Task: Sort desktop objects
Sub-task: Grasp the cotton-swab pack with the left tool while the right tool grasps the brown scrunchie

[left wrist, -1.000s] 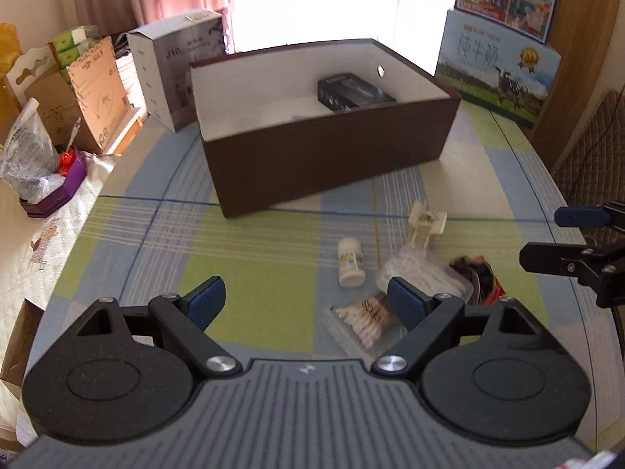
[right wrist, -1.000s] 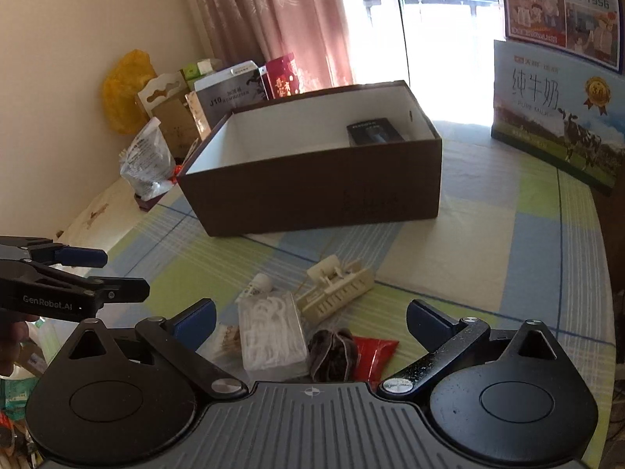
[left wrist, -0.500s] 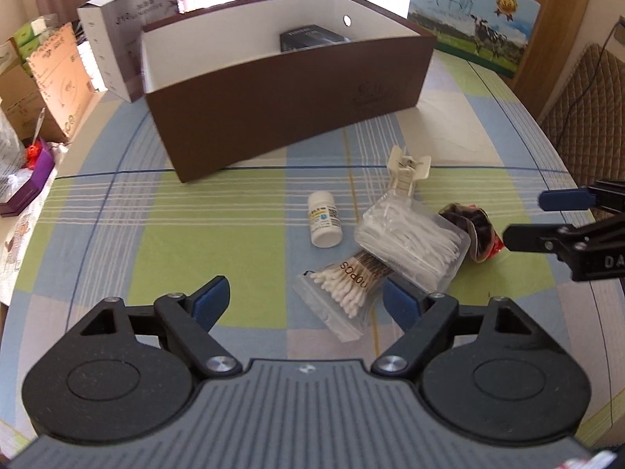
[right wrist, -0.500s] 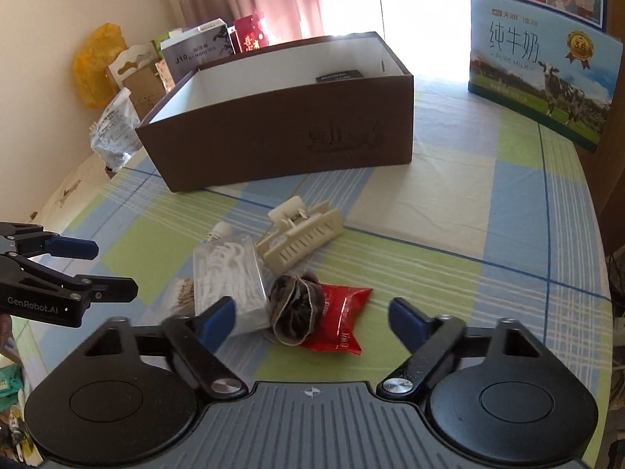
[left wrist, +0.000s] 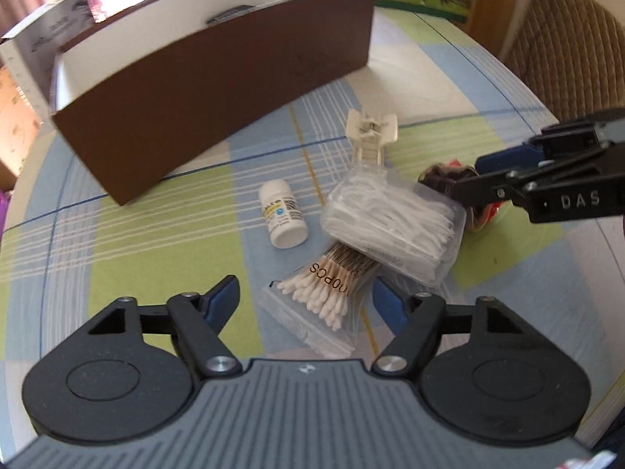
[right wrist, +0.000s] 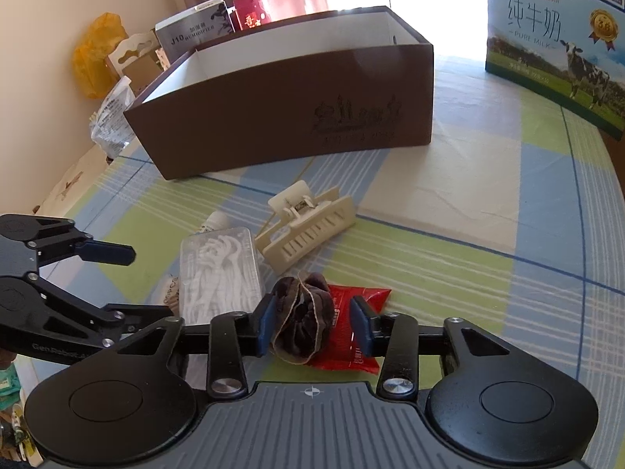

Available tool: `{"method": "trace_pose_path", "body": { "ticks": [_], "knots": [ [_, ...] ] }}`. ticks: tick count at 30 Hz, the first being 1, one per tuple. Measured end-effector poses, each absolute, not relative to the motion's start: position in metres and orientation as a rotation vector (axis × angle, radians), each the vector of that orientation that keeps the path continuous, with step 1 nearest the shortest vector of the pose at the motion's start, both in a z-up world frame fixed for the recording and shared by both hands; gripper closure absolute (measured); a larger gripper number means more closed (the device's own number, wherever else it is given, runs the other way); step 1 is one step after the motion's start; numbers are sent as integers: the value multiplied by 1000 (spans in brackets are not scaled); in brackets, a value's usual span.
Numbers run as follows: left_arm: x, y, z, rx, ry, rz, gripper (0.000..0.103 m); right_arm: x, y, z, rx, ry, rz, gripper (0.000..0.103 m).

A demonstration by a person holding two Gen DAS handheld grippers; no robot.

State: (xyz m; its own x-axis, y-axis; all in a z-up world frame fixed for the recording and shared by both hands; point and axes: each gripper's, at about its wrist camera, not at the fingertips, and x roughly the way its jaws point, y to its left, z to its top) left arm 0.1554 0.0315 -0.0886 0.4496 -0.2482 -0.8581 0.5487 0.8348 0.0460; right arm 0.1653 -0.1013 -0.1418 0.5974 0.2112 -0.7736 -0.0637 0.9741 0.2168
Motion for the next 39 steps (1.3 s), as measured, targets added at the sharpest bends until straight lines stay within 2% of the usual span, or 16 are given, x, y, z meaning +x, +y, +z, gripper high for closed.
{"method": "trace_pose_path", "body": {
  "ticks": [4, 7, 11, 13, 15, 19, 29, 39],
  "knots": [
    [161, 27, -96, 378, 994, -546, 38, 165, -100, -148, 179, 937, 191, 85],
    [163, 24, -100, 397, 979, -583, 42, 163, -100, -150, 189, 943, 198, 94],
    [165, 18, -108, 418, 983, -618, 48, 159, -103, -146, 201, 940, 181, 97],
    [163, 17, -110, 434, 975, -614, 55, 157, -107, -144, 220, 940, 173, 97],
    [162, 20, -109, 416, 979, -627, 69, 153, -112, -142, 237, 935, 165, 97],
    [154, 29, -108, 402, 994, -597, 77, 147, -120, -137, 263, 929, 146, 97],
    [136, 74, -102, 277, 1122, -390, 77, 133, -130, -126, 292, 914, 135, 98],
    [141, 75, -108, 238, 1143, -366, 60, 126, -126, -123, 284, 915, 147, 98]
  ]
}}
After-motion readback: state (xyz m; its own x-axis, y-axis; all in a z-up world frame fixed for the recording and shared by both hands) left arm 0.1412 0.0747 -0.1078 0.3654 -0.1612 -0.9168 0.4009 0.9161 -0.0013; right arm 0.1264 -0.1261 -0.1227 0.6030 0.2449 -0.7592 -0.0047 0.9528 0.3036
